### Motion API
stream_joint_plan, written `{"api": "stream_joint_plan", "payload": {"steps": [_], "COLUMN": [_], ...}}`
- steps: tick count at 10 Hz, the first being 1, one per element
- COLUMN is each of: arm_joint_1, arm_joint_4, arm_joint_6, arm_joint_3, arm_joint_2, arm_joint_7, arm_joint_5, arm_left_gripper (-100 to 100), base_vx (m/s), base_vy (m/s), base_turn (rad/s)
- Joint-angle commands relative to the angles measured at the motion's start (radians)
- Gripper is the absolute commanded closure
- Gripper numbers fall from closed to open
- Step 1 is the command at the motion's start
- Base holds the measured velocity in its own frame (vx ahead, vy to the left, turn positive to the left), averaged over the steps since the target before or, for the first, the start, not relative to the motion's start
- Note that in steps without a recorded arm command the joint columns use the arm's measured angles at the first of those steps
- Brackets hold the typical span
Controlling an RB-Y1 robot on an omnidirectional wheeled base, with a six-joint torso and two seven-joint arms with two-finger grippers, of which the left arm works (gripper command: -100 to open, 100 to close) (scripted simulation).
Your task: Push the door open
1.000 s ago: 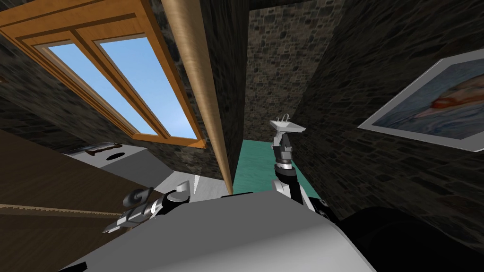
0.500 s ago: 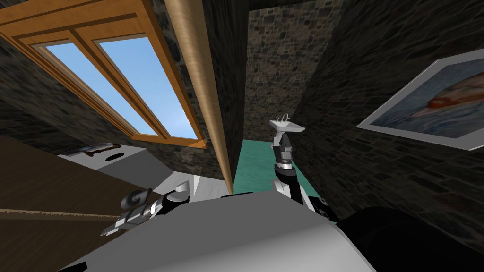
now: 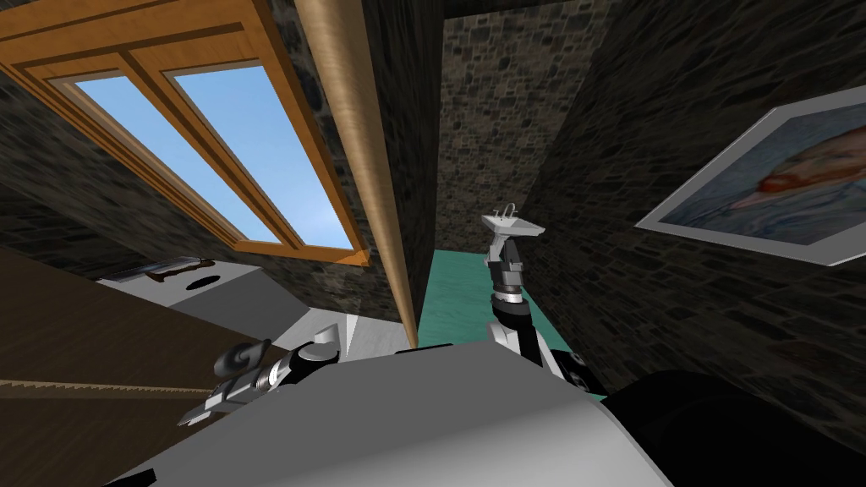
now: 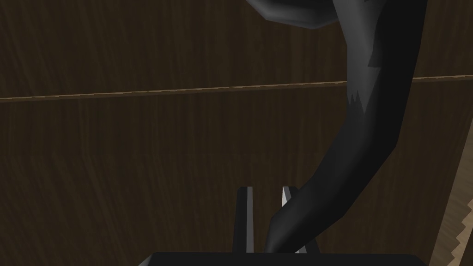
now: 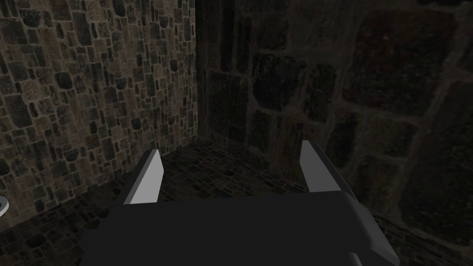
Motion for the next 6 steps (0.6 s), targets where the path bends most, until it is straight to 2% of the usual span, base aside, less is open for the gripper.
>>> {"api": "stream_joint_plan", "payload": {"steps": [1, 6], "arm_joint_1": [-0.003, -0.003], "arm_joint_4": [-0.002, -0.002], "arm_joint_6": [0.0, 0.0], "arm_joint_3": [-0.001, -0.001], "arm_joint_2": [0.004, 0.004], "arm_joint_7": [0.0, 0.0], "arm_joint_5": [-0.001, -0.001], "arm_left_gripper": [100, 100], "base_vx": [-0.001, 0.001], "base_vy": [0.01, 0.007], "base_turn": [-0.009, 0.005]}}
